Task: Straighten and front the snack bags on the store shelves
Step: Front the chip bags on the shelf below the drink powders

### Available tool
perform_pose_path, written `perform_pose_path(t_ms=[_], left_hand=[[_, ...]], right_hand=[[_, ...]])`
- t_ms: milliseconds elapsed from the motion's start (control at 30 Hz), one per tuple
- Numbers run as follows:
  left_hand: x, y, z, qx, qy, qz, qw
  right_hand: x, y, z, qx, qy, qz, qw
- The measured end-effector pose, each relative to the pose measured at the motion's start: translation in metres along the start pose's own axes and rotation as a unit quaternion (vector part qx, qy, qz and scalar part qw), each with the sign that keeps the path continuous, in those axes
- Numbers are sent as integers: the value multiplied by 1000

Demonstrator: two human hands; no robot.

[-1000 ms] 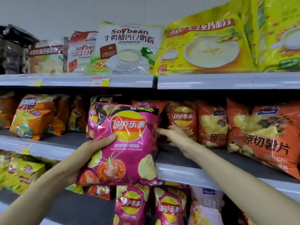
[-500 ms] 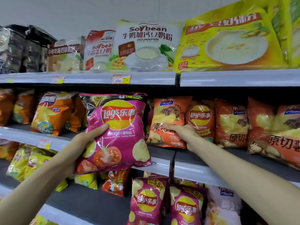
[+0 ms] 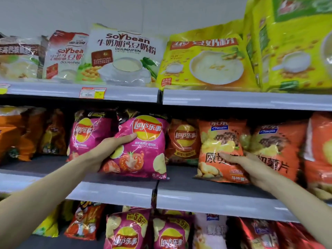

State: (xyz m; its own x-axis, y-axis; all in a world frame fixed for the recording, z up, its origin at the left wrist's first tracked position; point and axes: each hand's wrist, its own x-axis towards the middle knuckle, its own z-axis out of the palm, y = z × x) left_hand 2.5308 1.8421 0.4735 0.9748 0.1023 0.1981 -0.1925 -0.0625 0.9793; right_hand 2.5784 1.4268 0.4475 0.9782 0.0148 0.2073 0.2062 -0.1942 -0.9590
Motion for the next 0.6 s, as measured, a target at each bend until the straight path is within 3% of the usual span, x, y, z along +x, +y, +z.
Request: perform_pose_path(t_ms=[167,300,467,600], left_hand=[[42,-17,10,55,-15,65,996],[58,-16,3,110,-5,94,989],[58,-25,-9,231,88,102,964],[50,-30,13,277,155,99,943]], right_hand=[[3,5,-3,-34,-2,-38,999],[10,7,-2,-84,43,-61,994],[7,8,-4,-198,135,-87,967],[-6,-3,3,-239,205,-169,934]])
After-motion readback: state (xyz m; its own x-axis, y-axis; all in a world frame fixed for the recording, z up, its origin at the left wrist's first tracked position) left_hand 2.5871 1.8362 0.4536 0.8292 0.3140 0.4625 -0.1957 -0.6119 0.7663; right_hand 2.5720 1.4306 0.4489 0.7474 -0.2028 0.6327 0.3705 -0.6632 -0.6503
